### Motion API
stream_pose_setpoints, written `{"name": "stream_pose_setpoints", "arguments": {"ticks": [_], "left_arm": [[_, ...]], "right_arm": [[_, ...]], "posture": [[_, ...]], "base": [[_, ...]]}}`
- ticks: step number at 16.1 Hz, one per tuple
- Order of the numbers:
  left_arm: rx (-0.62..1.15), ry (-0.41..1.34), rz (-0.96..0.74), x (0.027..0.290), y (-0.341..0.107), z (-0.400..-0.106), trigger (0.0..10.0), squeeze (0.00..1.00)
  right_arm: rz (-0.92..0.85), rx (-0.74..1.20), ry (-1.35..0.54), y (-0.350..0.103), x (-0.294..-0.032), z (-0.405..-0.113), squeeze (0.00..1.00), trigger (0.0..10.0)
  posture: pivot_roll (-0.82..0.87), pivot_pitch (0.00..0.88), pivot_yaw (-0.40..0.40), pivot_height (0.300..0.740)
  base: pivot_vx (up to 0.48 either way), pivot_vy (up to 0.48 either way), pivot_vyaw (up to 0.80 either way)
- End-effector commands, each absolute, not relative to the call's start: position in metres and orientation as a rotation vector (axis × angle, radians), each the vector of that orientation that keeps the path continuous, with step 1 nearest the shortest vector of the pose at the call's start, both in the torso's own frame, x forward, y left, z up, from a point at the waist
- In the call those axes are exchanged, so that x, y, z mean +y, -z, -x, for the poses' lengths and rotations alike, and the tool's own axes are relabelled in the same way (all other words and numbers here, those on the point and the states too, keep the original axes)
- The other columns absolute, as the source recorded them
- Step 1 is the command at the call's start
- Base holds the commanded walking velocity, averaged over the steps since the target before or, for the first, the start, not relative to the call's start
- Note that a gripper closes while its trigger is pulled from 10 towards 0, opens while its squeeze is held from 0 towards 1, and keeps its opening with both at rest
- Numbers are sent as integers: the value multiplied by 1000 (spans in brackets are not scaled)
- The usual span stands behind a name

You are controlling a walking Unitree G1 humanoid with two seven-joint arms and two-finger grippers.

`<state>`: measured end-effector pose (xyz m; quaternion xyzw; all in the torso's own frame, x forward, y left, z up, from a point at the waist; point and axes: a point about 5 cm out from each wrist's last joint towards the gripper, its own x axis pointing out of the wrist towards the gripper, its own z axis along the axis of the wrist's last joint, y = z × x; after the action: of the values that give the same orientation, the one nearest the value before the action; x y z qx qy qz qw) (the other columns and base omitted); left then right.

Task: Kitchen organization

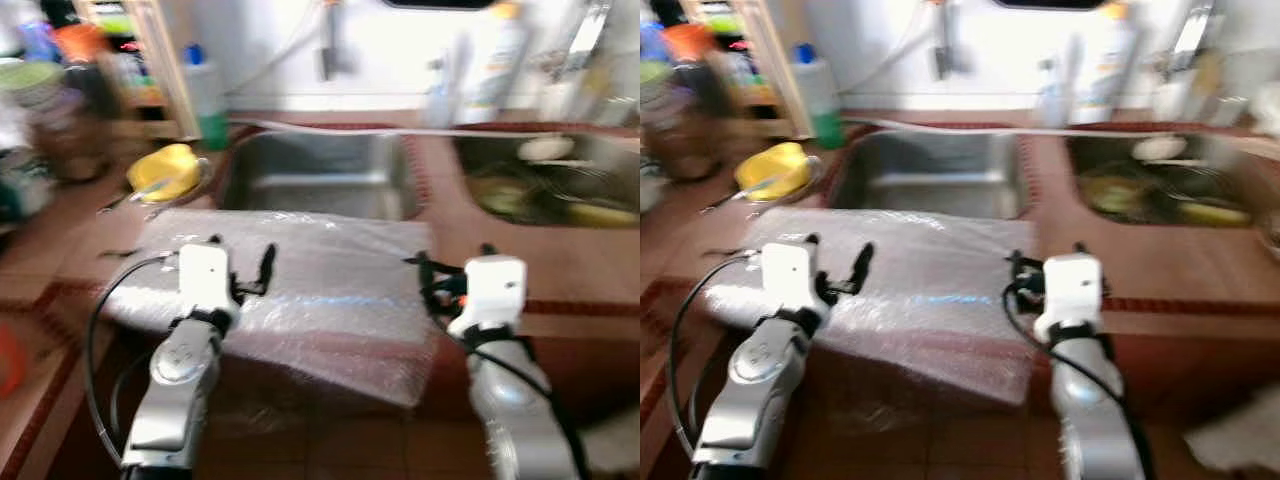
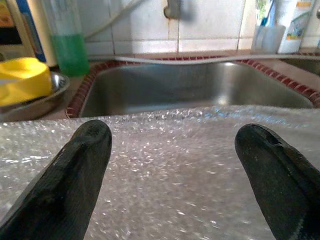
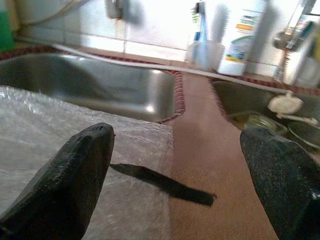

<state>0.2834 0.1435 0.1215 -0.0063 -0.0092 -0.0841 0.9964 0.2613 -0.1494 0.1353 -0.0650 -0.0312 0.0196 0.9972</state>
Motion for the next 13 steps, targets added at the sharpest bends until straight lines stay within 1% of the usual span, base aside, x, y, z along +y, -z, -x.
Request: {"name": "stream_pose_setpoints", "arguments": {"ticks": [1, 3, 10, 12, 13], "left_arm": [[-10, 163, 19, 145, -121, -283, 10000, 0], [-2, 174, 22, 144, -119, -282, 10000, 0], [-18, 130, -19, 146, -121, -282, 10000, 0], [-22, 126, -8, 145, -122, -282, 10000, 0], [-31, 104, -14, 147, -123, -283, 10000, 0]], "right_arm": [[136, -72, -31, -137, -151, -261, 0, 10000], [130, -71, -30, -137, -151, -260, 0, 10000], [162, -79, -61, -138, -147, -260, 0, 10000], [156, -77, -60, -137, -146, -260, 0, 10000], [149, -78, -59, -138, -146, -260, 0, 10000]], "posture": [[14, 20, 74, 740], [13, 21, 75, 740], [15, 30, 74, 740], [15, 31, 73, 740], [16, 32, 71, 740]], "base": [[0, 0, -800], [0, 0, -744], [0, 0, 0], [0, 0, 550], [0, 0, 0]]}}
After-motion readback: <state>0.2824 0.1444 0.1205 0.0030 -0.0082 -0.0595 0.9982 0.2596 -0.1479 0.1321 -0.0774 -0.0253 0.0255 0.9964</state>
